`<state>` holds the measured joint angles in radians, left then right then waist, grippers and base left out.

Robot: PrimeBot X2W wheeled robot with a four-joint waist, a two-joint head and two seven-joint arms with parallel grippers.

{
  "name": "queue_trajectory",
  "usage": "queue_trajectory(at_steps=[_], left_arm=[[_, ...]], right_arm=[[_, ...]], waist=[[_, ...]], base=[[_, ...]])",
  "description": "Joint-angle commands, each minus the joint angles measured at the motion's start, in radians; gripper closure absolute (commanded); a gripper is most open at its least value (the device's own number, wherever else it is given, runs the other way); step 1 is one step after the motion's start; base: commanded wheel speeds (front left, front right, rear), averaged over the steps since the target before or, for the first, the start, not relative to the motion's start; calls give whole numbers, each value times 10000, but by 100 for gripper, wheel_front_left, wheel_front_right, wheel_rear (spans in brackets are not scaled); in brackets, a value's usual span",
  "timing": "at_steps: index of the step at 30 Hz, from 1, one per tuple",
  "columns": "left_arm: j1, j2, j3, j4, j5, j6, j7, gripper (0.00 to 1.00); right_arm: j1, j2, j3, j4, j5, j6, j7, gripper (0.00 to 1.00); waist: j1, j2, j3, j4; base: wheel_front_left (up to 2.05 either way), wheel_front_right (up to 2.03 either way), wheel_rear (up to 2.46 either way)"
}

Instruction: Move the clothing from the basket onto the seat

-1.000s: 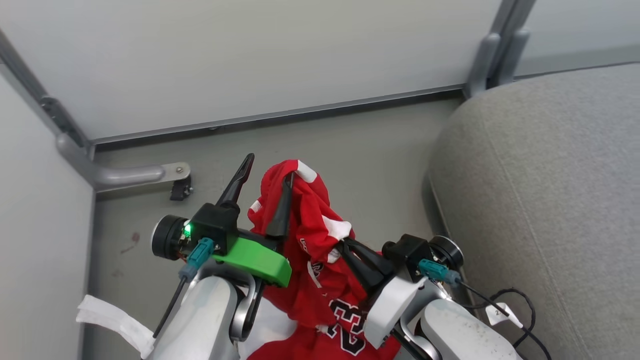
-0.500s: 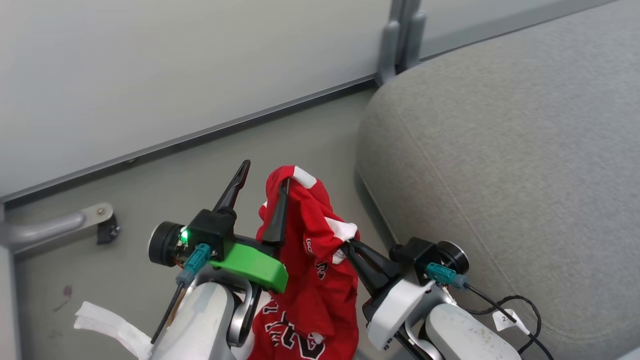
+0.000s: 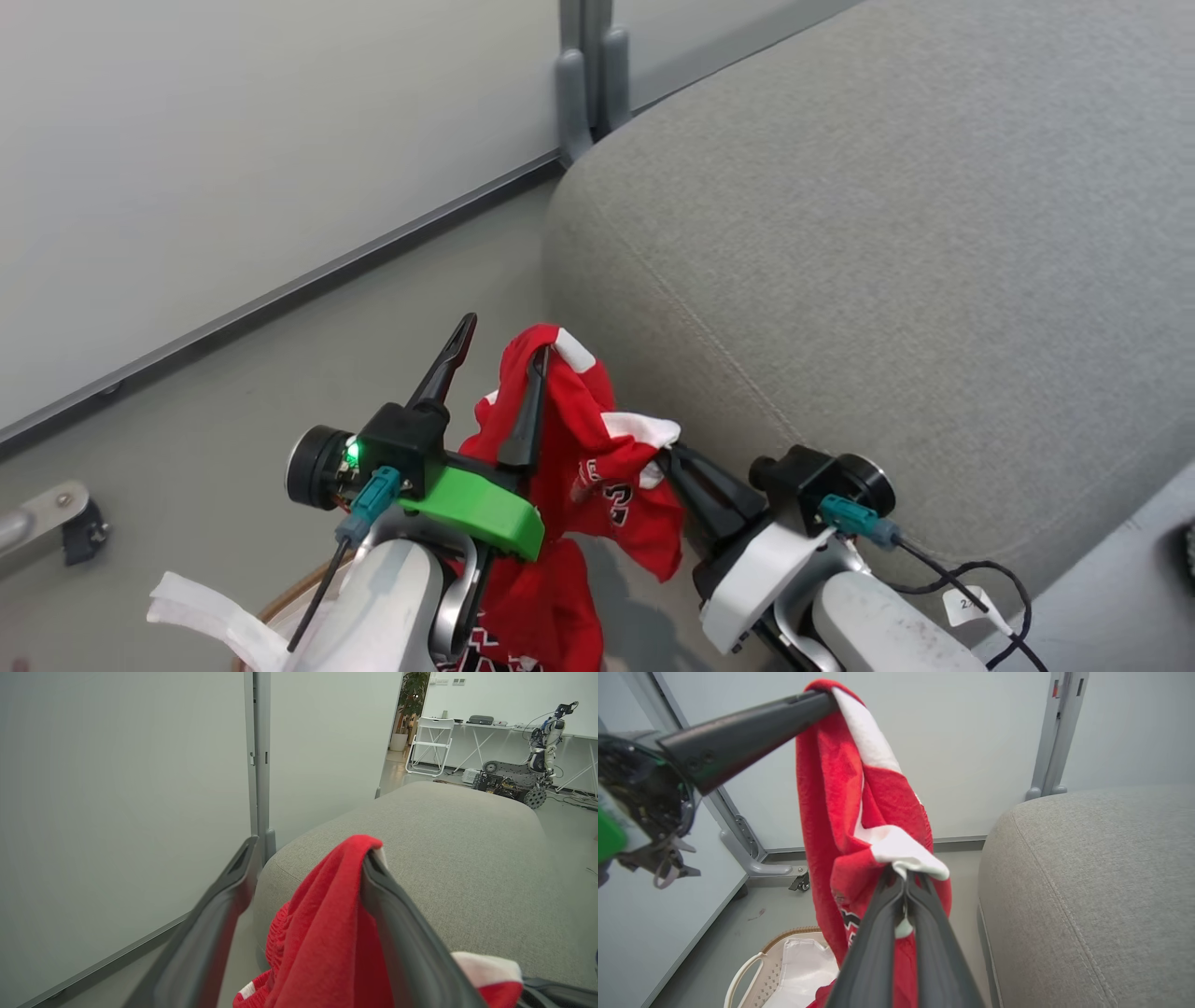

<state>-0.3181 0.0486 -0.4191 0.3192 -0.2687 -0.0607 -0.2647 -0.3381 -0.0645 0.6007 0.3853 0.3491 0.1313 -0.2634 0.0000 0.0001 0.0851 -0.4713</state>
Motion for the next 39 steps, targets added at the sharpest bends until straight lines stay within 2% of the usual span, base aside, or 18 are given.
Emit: queue_trajectory(at_steps=[1, 11, 19, 27, 39], left_arm=[[114, 42, 34, -13, -22, 49, 5, 0], [-304, 47, -187, 127, 119, -118, 5, 0], [-824, 47, -389, 280, 488, -341, 5, 0], [-1477, 48, -396, 348, 837, -477, 5, 0], [-2242, 47, -647, 143, 1228, -634, 6, 0]], right_arm=[[122, -70, -104, -87, -89, -10, -20, 100], [-777, -656, -2198, -894, -679, -10, -19, 100], [-2842, -1619, -4102, -1218, -1642, -10, -21, 100], [-5156, -2835, -4919, -847, -2315, -10, -19, 100], [-7686, -4149, -5761, 314, -3271, -10, -19, 100]], waist=[[0, -1, 22, -446], [0, -1, 816, -626], [0, -1, 1784, -124], [0, -1, 2816, 484], [0, -1, 4211, 1245]], base=[[0, 0, 0], [0, 0, 0], [0, 0, 0], [0, 0, 0], [0, 0, 0]])
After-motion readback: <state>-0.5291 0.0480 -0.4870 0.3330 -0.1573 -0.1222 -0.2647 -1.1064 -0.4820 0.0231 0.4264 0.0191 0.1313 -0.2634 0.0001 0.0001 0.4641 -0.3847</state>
